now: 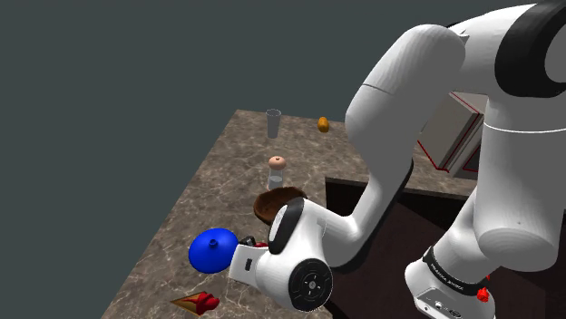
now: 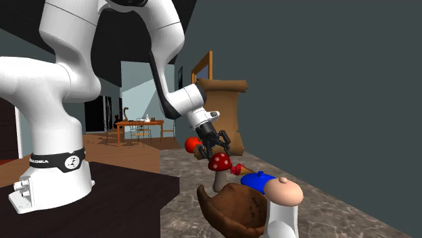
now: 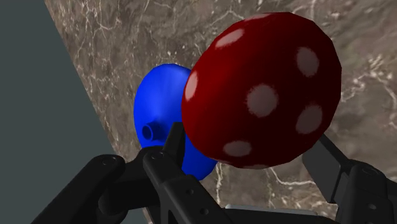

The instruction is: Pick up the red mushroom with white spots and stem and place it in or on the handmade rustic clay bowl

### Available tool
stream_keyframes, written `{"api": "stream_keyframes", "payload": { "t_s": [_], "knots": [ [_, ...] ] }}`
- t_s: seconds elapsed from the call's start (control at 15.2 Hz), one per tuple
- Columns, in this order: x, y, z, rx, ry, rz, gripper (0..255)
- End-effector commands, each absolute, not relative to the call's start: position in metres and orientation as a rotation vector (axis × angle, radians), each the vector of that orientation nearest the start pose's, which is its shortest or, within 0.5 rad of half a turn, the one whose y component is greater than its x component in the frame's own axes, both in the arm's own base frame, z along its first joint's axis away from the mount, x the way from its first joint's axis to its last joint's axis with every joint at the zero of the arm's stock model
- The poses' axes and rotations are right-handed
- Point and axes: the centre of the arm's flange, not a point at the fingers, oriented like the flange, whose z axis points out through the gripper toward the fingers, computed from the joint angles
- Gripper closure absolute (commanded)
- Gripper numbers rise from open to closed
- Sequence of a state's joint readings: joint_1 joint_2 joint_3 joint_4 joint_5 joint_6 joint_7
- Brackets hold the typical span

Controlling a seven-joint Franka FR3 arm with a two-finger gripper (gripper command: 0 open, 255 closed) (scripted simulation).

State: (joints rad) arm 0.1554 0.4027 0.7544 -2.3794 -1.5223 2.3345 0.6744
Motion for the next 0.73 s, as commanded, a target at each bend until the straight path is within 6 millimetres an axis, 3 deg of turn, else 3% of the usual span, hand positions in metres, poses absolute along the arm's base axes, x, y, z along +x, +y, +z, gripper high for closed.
{"api": "stream_keyframes", "payload": {
  "t_s": [0.0, 0.46, 0.66],
  "knots": [
    [0.289, 0.381, 0.181, 1.911, 1.734, 0.489, 255],
    [0.289, 0.381, 0.181, 1.911, 1.734, 0.489, 255],
    [0.289, 0.381, 0.197, 1.911, 1.734, 0.489, 255]
  ]
}}
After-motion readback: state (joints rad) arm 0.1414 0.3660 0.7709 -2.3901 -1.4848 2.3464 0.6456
